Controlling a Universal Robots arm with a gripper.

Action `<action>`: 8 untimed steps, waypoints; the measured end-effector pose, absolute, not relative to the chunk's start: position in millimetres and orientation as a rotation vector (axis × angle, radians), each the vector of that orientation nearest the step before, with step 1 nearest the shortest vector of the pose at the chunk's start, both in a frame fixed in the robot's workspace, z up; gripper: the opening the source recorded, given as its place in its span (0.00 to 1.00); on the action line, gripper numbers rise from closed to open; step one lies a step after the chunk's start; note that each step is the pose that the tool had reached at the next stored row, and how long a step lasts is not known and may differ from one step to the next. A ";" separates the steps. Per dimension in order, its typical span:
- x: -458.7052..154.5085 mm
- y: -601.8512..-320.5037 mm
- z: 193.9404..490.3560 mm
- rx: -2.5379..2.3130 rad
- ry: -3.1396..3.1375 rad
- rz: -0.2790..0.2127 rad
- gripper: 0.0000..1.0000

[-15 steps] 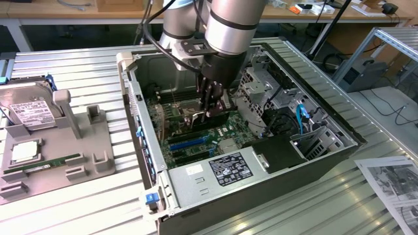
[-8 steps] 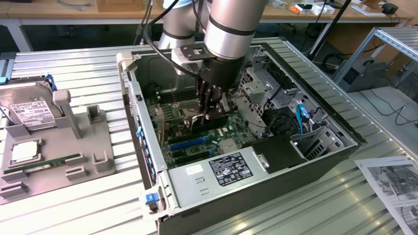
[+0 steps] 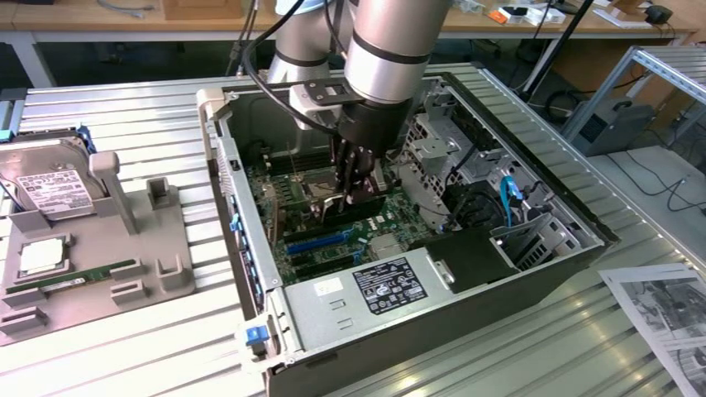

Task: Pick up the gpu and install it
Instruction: 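Insert the gpu into the slot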

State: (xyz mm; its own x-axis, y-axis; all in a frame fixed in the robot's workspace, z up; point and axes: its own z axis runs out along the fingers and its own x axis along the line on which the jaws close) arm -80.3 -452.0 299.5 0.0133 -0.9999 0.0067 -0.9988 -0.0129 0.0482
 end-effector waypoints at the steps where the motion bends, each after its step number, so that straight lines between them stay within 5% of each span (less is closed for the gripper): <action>1: -80.3 -452.0 299.5 2.208 -2.179 -0.045 0.27; 8: -82.2 -452.0 299.2 2.208 -2.179 -0.045 0.27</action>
